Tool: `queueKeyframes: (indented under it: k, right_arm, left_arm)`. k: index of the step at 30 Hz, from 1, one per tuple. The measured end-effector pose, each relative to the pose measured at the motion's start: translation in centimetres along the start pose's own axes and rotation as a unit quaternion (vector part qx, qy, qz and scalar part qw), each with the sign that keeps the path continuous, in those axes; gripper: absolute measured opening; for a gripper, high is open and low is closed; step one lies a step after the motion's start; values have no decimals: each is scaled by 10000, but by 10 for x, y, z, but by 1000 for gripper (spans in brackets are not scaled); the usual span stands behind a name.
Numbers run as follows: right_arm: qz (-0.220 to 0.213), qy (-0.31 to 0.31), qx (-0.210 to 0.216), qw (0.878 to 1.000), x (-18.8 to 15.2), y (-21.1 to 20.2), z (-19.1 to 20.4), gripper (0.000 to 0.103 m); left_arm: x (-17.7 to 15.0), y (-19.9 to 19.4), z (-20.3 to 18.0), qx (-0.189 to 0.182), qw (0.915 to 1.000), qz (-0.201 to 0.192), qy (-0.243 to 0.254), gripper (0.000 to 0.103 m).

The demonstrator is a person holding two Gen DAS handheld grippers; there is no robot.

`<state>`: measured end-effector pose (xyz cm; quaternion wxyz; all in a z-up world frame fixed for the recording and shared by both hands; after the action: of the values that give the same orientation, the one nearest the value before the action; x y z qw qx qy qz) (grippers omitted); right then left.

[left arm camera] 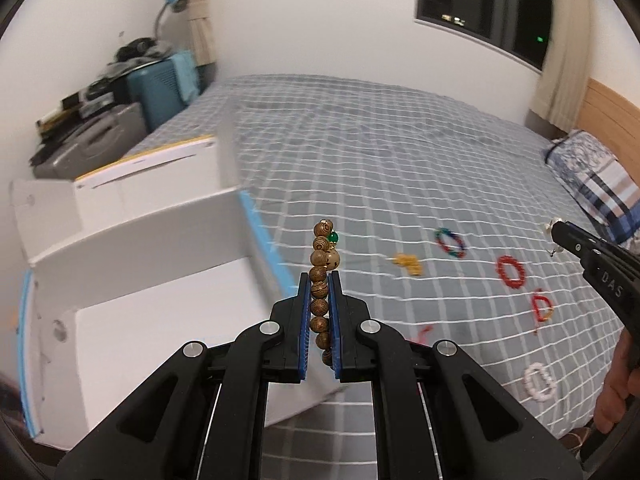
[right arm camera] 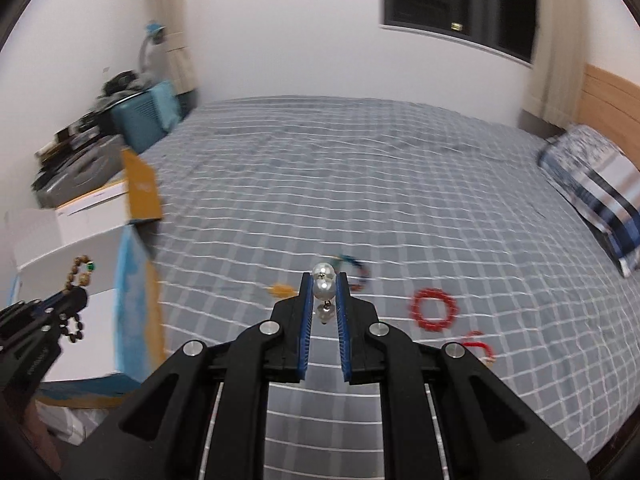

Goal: Organize jewelry
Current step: 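Carry the bracelet with the left tool while the right tool carries the earrings into the white box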

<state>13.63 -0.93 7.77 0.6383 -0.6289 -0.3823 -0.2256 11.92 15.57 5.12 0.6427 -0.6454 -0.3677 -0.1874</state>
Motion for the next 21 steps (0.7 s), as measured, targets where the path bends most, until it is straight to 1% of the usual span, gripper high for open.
queueKeyframes:
  k: [1, 6, 9, 14, 18, 21]
  right_arm:
    - [-29, -116, 94, 9999, 3, 0, 20, 11]
    - [-51, -489, 413, 9979, 9, -1, 89, 11]
    - [-45, -673, 581, 9960, 10, -1, 124, 10]
    - [32, -933, 814, 9923, 5, 3, 170, 11]
    - [146, -1095, 1021, 9886, 0, 9, 205, 10]
    - [202, -1123, 1151, 9868, -3, 14, 221, 10]
  left_arm:
    - [0, 0, 10, 46, 10000, 9, -49, 8]
    - [-6, -3, 63, 334, 9989, 44, -341, 8]
    - [-13, -5, 94, 522, 9975, 86, -471, 8]
    - [-23, -7, 135, 766, 9944, 195, -701, 8]
    - [-30, -9, 159, 910, 9922, 288, -805, 8]
    - [-36, -11, 174, 1036, 9901, 364, -878, 8]
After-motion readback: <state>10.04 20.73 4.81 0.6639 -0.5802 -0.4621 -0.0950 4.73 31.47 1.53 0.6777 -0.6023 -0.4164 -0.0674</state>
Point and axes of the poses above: each gripper's, at about its wrist camera, not at the fingertips, and y roughly the way its jaws point, z to its left, x to its top, the point moved 6 cm from there along y, roughly the way its jaws point, and after that the axes turned 6 degrees about -y, right-handed, at the moved point
